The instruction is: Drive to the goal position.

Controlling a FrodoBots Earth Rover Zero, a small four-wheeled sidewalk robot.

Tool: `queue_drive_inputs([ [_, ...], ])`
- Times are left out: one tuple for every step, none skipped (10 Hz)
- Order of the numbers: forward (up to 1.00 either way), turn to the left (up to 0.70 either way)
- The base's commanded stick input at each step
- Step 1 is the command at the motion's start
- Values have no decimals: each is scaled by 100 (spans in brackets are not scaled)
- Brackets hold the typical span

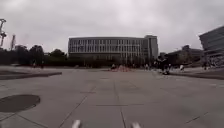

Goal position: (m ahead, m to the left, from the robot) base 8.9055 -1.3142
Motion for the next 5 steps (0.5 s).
queue_drive_inputs([
  [100,0],
  [100,0],
  [100,0],
  [100,0],
  [100,0],
])
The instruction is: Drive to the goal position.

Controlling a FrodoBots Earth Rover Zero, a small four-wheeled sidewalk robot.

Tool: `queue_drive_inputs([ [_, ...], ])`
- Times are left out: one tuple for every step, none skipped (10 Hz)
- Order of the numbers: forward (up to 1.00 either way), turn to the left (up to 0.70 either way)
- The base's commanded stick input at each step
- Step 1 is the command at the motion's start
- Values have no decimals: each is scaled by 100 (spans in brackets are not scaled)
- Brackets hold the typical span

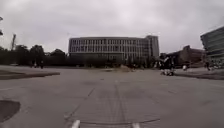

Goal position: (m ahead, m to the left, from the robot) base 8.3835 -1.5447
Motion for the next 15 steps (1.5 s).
queue_drive_inputs([
  [100,0],
  [100,0],
  [100,0],
  [100,0],
  [100,0],
  [100,-4],
  [100,-16],
  [100,-26],
  [100,-4],
  [100,0],
  [100,0],
  [100,0],
  [100,-4],
  [100,-8],
  [100,0],
])
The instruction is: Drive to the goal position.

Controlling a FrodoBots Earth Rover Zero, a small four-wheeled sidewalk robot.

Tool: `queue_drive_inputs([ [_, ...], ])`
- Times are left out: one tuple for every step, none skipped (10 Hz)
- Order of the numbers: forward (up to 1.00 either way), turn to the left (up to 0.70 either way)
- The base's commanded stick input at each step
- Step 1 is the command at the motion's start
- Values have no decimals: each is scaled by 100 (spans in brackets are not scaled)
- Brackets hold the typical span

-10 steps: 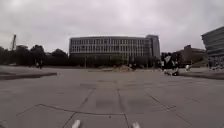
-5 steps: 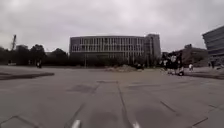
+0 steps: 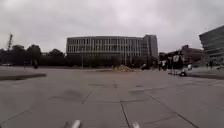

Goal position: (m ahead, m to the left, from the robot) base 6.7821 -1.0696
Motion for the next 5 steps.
queue_drive_inputs([
  [100,0],
  [100,0],
  [100,0],
  [100,0],
  [100,-3],
])
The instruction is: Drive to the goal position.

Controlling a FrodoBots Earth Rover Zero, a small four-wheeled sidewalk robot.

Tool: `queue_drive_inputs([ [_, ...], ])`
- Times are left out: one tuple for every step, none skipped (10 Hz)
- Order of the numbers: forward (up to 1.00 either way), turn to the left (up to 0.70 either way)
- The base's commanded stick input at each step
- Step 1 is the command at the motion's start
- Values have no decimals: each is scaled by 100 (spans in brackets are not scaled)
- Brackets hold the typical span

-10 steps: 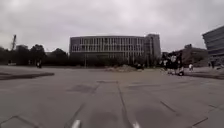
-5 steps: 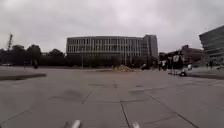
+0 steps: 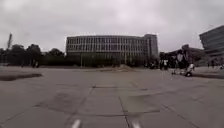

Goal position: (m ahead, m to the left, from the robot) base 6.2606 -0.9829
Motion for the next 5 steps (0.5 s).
queue_drive_inputs([
  [100,-26],
  [100,-22],
  [100,-2],
  [100,0],
  [100,-26],
])
